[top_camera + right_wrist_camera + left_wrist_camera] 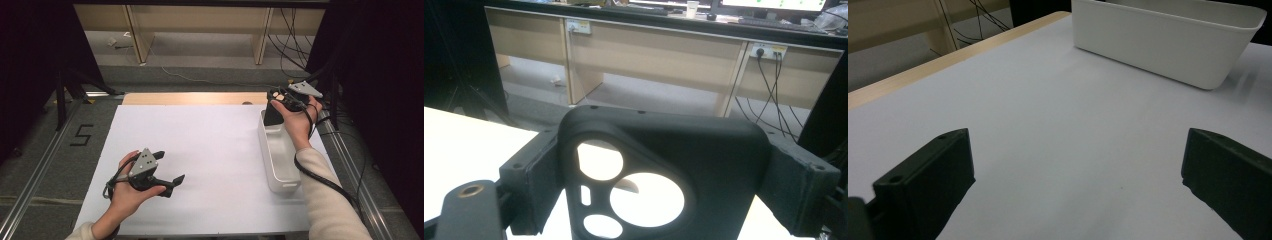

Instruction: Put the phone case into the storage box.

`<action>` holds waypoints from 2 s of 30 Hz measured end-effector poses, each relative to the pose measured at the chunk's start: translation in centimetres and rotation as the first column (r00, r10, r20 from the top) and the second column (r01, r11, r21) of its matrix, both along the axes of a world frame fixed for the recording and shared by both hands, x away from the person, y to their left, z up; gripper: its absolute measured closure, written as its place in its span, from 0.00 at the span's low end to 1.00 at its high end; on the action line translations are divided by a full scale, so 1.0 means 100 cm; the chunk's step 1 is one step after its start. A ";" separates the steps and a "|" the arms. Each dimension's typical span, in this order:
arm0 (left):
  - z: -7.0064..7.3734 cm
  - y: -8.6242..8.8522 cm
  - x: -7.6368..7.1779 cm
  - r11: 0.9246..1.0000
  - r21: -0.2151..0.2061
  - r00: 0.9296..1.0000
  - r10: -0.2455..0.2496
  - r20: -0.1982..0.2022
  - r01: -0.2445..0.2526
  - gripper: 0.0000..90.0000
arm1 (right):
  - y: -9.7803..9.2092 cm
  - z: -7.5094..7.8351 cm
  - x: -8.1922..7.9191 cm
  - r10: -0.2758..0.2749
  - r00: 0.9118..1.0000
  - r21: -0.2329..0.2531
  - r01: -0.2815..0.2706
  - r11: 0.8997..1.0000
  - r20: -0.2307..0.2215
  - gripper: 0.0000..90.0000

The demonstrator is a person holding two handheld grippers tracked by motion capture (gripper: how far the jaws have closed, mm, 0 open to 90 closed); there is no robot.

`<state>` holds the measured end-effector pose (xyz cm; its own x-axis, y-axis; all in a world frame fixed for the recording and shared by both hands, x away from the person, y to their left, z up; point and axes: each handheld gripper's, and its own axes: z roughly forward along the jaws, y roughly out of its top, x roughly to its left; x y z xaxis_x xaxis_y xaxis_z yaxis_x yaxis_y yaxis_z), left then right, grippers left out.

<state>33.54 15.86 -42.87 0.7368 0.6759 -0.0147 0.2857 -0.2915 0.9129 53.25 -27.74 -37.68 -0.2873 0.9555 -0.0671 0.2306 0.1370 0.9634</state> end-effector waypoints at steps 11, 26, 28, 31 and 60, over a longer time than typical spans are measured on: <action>0.000 0.000 0.000 1.000 0.001 1.000 0.000 -0.001 0.000 0.00 | 0.001 -0.004 0.004 0.000 1.000 -0.006 -0.001 1.000 -0.014 0.18; 0.000 0.000 0.000 1.000 0.003 1.000 0.000 -0.001 0.000 0.00 | 0.003 -0.010 0.008 0.003 0.999 -0.016 -0.004 1.000 -0.038 0.17; 0.000 0.000 0.000 1.000 0.003 1.000 -0.001 -0.002 0.001 0.00 | 0.003 -0.010 0.009 0.004 0.999 -0.017 -0.004 1.000 -0.037 0.17; 0.000 0.000 0.000 1.000 0.002 1.000 0.000 -0.001 0.000 0.00 | 0.003 -0.010 0.009 0.004 0.999 -0.021 -0.005 1.000 -0.038 0.17; 0.000 0.000 0.000 1.000 0.000 1.000 -0.002 -0.002 0.002 0.00 | 0.006 -0.024 0.015 0.001 0.997 -0.032 -0.003 0.999 -0.078 0.17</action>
